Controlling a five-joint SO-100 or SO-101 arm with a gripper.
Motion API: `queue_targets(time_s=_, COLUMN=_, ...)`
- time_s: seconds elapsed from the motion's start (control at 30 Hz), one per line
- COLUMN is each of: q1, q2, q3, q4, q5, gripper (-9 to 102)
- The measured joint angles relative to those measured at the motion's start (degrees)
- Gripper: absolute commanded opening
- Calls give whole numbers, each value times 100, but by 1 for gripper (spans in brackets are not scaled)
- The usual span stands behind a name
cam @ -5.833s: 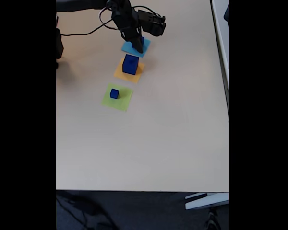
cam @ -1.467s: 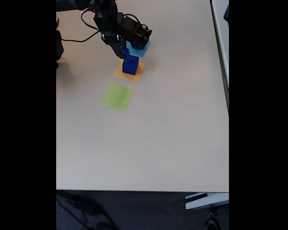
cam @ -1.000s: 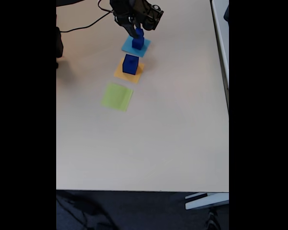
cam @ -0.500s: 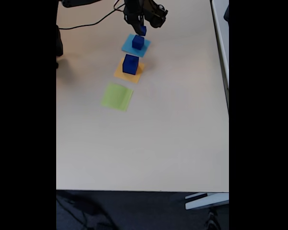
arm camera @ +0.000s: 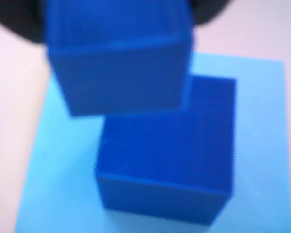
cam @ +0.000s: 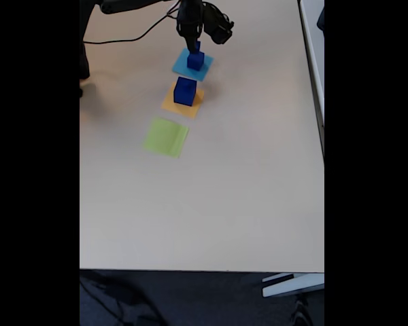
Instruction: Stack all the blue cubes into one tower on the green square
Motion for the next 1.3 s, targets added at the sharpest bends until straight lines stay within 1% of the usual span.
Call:
queue_targets(time_s=0.37, q1=-193, q2=-387, q3=-290, q4=0, q5=861, gripper=0)
queue_targets(time_s=1.3, q1=-193, q2=-694, q3=-325, q4=-176, q5=844, gripper=0)
